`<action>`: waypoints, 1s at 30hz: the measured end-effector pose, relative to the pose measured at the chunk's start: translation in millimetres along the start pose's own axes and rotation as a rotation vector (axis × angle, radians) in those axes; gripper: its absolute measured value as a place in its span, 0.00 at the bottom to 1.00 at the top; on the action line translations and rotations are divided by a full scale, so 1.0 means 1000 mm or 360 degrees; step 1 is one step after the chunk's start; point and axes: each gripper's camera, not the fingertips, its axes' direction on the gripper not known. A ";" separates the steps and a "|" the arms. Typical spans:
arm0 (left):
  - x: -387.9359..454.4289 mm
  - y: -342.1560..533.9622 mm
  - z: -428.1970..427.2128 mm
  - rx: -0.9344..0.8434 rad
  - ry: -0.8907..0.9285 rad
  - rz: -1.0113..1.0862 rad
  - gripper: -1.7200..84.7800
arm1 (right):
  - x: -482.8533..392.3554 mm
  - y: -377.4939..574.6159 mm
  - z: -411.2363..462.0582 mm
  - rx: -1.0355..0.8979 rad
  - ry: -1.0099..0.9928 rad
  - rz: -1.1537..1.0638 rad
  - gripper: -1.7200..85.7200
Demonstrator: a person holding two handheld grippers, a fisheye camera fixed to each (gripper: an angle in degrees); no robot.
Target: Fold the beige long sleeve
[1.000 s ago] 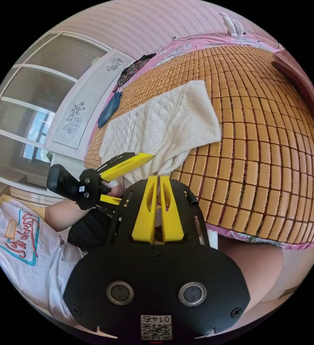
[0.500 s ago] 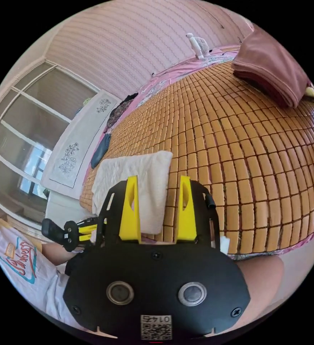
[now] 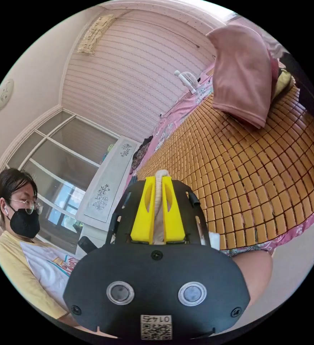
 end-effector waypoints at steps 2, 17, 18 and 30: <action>-0.005 -0.007 -0.003 0.0056 0.0055 -0.0090 0.02 | -0.032 -0.016 0.000 -0.0091 0.0079 -0.0132 0.05; -0.102 -0.001 -0.111 -0.0018 -0.0658 -0.0792 0.10 | -0.094 0.023 0.153 -0.0545 -0.0148 -0.0549 0.13; -0.106 -0.010 -0.111 0.0007 -0.0702 -0.0735 0.10 | -0.093 0.025 0.141 -0.0509 -0.0116 -0.0548 0.13; -0.202 -0.106 0.019 -0.0581 -0.0372 -0.0634 0.29 | -0.029 0.123 0.072 -0.0398 0.0257 -0.0072 0.22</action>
